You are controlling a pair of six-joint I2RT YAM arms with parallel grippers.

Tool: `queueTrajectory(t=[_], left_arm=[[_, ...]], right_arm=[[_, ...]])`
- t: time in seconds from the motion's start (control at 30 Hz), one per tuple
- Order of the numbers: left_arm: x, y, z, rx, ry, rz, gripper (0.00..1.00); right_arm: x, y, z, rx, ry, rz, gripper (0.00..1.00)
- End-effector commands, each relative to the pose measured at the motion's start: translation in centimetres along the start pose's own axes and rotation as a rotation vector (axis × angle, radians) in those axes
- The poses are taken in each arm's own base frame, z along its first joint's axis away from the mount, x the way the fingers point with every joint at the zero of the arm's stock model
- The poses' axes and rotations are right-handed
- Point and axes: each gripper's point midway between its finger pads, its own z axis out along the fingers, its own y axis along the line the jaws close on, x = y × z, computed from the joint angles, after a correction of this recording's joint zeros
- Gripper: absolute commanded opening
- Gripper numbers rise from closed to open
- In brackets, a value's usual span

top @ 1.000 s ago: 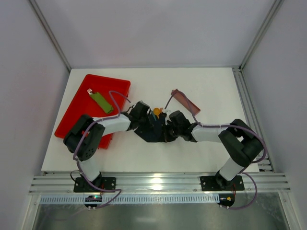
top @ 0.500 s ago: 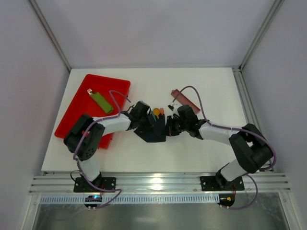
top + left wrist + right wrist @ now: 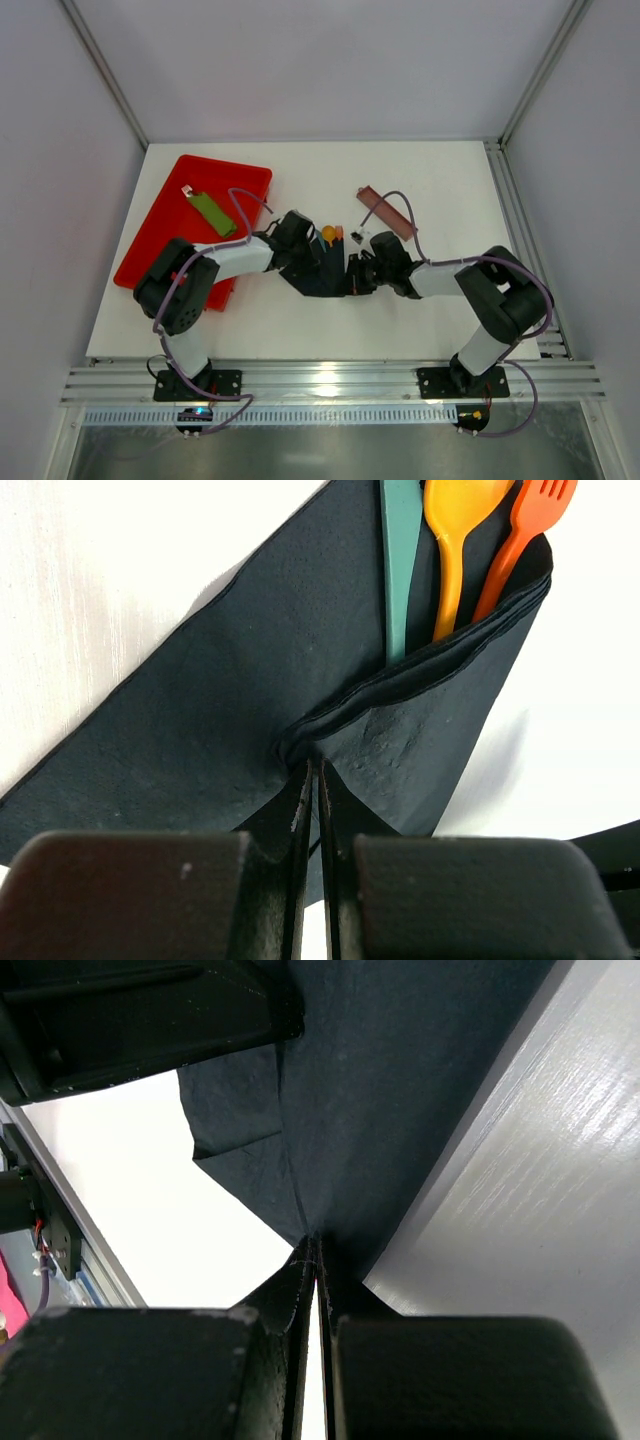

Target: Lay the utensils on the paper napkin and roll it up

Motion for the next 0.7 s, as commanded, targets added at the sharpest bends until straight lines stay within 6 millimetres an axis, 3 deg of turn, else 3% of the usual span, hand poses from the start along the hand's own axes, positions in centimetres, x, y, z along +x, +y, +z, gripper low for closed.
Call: queueTrajectory(t=[0.0, 0.13, 0.27, 0.33, 0.47, 0.53, 0.67], left_arm=[[3.1, 6.8, 0.9, -0.239, 0.092, 0.052, 0.05], [3.1, 6.7, 0.8, -0.237, 0.091, 0.055, 0.05], [3.1, 6.6, 0.8, -0.230, 0.089, 0.053, 0.05], [3.1, 6.5, 0.8, -0.226, 0.090, 0.051, 0.04], [3.2, 6.4, 0.8, -0.219, 0.094, 0.050, 0.05], [3.1, 6.5, 0.8, -0.223, 0.091, 0.049, 0.05], [3.2, 6.6, 0.8, -0.224, 0.091, 0.046, 0.05]], right_arm=[[0.6, -0.8, -0.2, 0.037, 0.001, -0.003, 0.05], [-1.7, 0.5, -1.2, 0.057, -0.026, -0.034, 0.05], [-6.8, 2.3, -2.3, 0.102, -0.123, -0.072, 0.05], [-7.5, 1.5, -1.7, 0.157, -0.113, -0.069, 0.05], [-10.7, 1.7, -0.6, 0.203, -0.173, -0.094, 0.04], [-10.6, 0.9, 0.1, 0.248, -0.152, -0.087, 0.04], [-11.5, 1.2, 1.5, 0.278, -0.161, -0.105, 0.04]])
